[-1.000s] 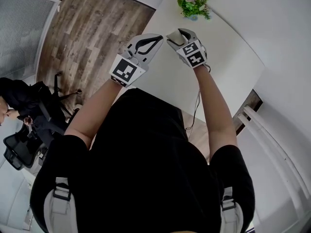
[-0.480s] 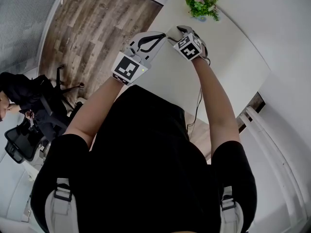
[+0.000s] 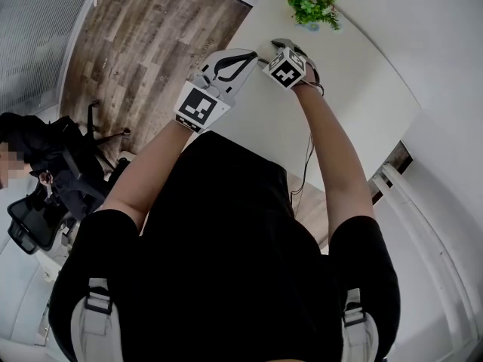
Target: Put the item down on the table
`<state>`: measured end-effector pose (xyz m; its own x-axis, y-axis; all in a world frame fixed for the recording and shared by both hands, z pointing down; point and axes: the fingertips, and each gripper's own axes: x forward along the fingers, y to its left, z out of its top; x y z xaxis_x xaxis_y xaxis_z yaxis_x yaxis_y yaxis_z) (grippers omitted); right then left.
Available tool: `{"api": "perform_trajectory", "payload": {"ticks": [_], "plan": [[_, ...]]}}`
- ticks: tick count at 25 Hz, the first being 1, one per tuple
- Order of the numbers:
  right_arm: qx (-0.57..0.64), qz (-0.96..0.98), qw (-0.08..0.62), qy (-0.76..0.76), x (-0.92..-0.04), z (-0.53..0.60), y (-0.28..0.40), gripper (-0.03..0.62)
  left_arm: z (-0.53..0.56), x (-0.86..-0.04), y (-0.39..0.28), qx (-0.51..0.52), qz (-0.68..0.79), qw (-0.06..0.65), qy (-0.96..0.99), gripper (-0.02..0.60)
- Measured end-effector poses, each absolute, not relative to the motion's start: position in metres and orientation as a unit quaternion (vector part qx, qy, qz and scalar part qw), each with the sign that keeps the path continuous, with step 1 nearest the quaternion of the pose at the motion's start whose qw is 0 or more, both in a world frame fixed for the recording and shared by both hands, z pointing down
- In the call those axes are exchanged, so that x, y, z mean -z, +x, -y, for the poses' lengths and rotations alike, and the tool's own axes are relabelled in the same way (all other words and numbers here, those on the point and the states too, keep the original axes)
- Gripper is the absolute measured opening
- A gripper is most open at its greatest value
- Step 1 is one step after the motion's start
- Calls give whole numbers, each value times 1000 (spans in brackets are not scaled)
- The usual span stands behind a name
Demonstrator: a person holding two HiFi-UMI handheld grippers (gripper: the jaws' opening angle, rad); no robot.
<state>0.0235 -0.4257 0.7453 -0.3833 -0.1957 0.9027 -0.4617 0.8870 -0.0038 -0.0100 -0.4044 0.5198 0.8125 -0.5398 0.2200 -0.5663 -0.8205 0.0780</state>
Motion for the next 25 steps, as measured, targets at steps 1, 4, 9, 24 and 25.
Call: {"api": "perform_trajectory", "payload": {"ticks": [1, 4, 9, 24, 25], "plan": [[-124, 822, 518, 204, -743, 426, 23, 299, 403, -519, -11, -94, 292, 70, 949, -6], [-113, 826, 508, 218, -730, 428, 24, 304, 400, -517, -11, -95, 294, 67, 949, -6], [-125, 843, 452, 265, -684, 419, 26, 304, 388, -503, -14, -94, 294, 57, 949, -6], [-127, 872, 196, 430, -492, 306, 36, 268, 308, -433, -25, -52, 256, 36, 965, -6], [-119, 872, 176, 440, -475, 296, 37, 259, 299, -426, -24, -44, 249, 42, 967, -6]]}}
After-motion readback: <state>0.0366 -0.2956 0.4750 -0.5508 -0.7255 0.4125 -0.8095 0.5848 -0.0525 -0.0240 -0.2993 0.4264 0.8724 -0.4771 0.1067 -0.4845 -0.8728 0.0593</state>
